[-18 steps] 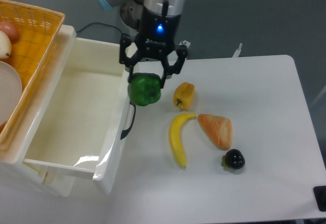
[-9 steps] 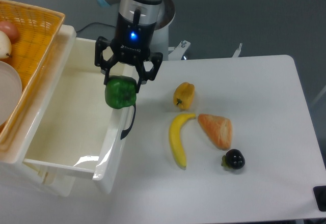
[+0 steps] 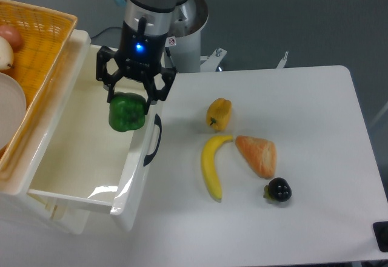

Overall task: Place the green pepper in the upper white drawer
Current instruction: 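Carry the held pepper over the open white drawer and lower it, then open the gripper to release the pepper into the drawer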

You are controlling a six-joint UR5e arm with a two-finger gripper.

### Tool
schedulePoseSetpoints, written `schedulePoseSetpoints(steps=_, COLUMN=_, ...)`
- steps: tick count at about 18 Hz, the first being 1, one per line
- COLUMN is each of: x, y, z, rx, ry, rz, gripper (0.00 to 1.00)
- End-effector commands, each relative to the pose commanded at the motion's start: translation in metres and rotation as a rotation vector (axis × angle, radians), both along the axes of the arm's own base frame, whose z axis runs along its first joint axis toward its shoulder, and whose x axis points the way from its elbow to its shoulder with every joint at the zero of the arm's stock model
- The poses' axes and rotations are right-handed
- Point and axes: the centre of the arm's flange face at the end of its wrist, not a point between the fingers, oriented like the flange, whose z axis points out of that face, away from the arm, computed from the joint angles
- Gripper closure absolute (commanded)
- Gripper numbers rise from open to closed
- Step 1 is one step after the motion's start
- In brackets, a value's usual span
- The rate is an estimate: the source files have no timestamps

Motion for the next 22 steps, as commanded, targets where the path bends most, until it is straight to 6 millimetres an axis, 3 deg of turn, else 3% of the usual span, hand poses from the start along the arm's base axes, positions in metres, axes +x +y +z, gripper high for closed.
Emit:
schedulePoseSetpoints(steps=17, x=0.015, y=0.016, z=-0.022, rx=-0.026, ry=-0.021, rz=-0.041, gripper=0.25)
schedulePoseSetpoints(steps=22, x=0.021, y=0.017, z=-0.028, rx=-0.036, ry=-0.025, rz=-0.052, gripper=0.16)
